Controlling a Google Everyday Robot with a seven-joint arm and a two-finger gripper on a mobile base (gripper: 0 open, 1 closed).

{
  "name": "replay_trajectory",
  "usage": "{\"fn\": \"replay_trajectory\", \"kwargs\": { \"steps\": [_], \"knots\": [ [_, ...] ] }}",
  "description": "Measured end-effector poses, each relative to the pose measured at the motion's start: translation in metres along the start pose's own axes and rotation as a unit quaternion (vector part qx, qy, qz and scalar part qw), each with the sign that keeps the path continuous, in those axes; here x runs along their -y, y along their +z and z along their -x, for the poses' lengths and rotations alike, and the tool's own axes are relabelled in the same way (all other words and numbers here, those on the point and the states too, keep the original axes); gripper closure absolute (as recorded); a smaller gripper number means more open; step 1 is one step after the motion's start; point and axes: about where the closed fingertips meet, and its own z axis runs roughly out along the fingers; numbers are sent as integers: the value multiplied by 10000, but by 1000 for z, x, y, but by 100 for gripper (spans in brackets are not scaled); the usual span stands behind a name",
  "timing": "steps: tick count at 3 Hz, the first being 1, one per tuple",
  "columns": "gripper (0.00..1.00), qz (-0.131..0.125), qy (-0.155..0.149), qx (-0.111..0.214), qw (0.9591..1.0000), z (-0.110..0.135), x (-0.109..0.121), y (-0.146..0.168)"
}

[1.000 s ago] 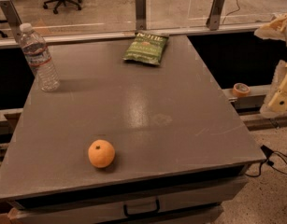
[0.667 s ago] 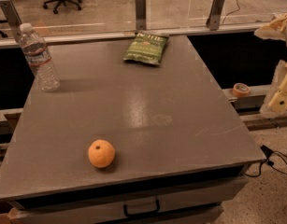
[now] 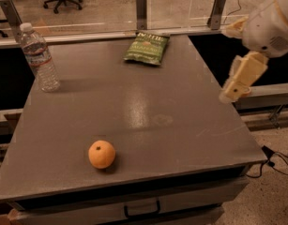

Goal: Move green jalapeno chip bag near water bottle

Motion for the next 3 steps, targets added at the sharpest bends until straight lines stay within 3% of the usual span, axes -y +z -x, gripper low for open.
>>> {"fn": "replay_trajectory", "kwargs": {
  "steps": [1, 2, 3],
  "knots": [
    [0, -533, -2, 566, 9970, 41, 56, 33],
    [0, -554, 21, 594, 9967, 42, 56, 33],
    [0, -765, 317, 780, 9935, 48, 69, 51]
  ]
}}
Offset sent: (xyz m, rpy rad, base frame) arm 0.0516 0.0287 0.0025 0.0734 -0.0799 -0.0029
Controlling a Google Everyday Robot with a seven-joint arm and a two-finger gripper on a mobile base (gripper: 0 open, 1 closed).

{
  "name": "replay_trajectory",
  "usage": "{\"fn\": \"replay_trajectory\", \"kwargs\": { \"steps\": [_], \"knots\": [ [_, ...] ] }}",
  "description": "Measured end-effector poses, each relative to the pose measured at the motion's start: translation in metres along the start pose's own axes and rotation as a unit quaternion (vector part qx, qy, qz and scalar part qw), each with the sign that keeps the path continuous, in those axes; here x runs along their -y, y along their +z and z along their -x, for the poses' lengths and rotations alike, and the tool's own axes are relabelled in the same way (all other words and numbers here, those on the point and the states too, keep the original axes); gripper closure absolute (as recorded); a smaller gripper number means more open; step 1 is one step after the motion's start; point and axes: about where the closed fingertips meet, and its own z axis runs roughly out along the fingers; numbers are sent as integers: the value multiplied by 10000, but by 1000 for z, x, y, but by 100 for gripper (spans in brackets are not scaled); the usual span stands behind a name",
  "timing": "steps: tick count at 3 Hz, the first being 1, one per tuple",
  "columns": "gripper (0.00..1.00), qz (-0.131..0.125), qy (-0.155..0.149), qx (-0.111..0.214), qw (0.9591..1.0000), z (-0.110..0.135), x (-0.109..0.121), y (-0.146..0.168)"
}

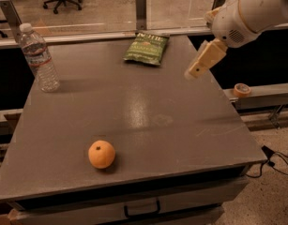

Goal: Move green jalapeno chip bag near water bottle

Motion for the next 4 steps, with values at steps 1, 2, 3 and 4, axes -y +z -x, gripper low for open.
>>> {"fn": "replay_trajectory", "kwargs": {
  "steps": [1, 2, 3, 4],
  "knots": [
    [0, -277, 546, 429, 9972, 15, 30, 63],
    [0, -450, 1066, 825, 9898, 30, 61, 127],
    [0, -513, 1736, 1193, 9762, 43, 87, 176],
    [0, -458, 2363, 1338, 9613, 46, 97, 211]
  ]
}}
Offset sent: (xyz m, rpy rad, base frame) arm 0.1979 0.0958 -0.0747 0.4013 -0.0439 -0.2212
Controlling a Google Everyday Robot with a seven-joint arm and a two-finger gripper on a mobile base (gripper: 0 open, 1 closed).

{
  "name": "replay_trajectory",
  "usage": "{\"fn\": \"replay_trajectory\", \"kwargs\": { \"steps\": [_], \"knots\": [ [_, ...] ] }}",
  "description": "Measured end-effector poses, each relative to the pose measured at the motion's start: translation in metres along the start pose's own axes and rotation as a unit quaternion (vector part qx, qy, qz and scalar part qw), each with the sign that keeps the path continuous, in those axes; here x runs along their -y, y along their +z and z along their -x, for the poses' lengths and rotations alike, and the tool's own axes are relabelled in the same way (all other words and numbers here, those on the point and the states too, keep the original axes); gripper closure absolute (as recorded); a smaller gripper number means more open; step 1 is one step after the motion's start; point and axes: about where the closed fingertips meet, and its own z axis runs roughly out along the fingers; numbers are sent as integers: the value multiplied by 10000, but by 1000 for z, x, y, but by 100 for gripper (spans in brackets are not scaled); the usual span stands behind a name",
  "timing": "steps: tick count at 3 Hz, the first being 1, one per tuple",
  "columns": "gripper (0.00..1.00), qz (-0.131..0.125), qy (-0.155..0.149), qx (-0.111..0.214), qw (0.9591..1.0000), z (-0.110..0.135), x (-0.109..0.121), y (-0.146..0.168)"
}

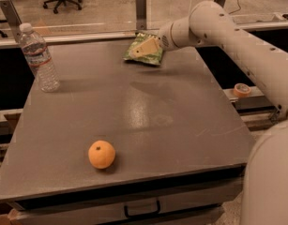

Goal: Move green jalapeno chip bag near water bottle

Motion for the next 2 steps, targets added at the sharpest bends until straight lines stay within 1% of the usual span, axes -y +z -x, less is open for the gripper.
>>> {"fn": "replay_trajectory", "kwargs": {
  "steps": [1, 2],
  "knots": [
    [0, -76, 423, 2, 9991, -11, 6, 21],
    [0, -131, 656, -65, 9977, -24, 9, 33]
  ]
}}
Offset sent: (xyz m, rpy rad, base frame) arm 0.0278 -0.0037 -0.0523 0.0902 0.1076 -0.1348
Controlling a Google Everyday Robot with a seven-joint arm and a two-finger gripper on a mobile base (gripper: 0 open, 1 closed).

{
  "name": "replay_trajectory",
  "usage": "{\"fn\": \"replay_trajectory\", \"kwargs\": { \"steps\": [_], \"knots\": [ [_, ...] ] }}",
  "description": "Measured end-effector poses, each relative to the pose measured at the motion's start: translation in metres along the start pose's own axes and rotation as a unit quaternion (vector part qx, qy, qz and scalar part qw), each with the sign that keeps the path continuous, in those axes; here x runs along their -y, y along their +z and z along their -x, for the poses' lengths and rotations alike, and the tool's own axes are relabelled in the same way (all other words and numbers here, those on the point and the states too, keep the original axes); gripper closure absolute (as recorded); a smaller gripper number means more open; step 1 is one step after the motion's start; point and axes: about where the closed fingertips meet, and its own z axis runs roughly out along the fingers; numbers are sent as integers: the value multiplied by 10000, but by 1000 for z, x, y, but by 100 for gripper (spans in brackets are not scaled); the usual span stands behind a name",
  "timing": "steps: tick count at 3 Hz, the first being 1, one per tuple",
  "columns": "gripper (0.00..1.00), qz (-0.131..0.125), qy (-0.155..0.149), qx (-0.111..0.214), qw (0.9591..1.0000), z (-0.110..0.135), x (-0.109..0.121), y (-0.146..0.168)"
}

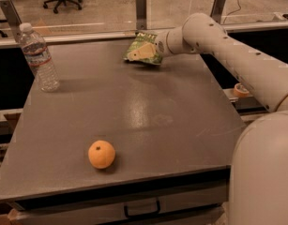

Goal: Move green jalapeno chip bag near water bottle

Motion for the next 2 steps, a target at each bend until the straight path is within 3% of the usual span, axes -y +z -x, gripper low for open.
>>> {"fn": "replay_trajectory", "kwargs": {
  "steps": [1, 2],
  "knots": [
    [15, -25, 71, -9, 10000, -7, 1, 5],
    [39, 0, 76, 44, 10000, -10, 2, 5]
  ]
}}
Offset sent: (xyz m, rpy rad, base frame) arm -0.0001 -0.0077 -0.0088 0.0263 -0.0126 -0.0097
